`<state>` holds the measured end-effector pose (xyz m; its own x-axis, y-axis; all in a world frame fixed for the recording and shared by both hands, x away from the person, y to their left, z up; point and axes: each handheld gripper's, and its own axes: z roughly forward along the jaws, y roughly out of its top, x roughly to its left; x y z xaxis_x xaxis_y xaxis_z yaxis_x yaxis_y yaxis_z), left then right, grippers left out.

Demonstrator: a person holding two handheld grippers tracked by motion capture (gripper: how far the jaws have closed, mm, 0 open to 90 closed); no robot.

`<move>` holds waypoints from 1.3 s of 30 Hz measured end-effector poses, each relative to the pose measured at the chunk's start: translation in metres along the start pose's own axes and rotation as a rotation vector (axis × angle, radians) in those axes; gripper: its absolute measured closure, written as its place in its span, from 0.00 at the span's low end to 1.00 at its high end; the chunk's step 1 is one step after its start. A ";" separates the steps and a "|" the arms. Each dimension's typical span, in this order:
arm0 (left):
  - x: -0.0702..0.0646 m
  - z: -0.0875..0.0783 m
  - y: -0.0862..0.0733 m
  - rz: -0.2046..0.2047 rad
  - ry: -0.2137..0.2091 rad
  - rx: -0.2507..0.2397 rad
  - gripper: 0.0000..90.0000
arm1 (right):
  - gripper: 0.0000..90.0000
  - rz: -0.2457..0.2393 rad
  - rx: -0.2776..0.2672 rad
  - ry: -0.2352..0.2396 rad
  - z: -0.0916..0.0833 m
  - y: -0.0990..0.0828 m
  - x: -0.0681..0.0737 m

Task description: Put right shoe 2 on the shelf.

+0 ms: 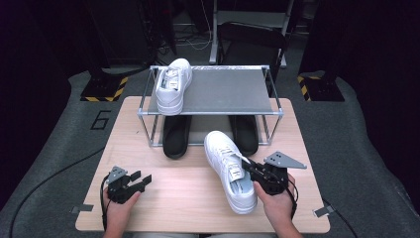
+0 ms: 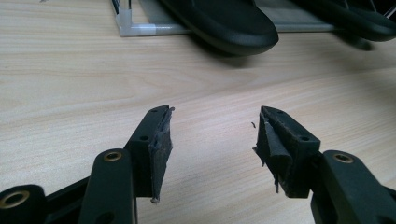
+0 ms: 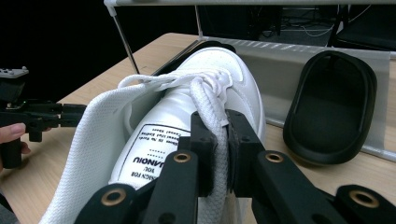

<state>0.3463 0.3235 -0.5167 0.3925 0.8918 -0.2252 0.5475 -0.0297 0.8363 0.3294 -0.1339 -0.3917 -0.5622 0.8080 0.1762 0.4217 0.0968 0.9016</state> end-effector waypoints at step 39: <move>0.000 0.001 -0.001 -0.006 0.004 -0.006 0.49 | 0.92 -0.037 -0.027 0.063 -0.046 0.076 -0.010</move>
<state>0.3462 0.3233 -0.5181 0.3863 0.8935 -0.2289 0.5455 -0.0212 0.8379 0.3341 -0.1614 -0.3070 -0.6207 0.7662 0.1663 0.3813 0.1097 0.9179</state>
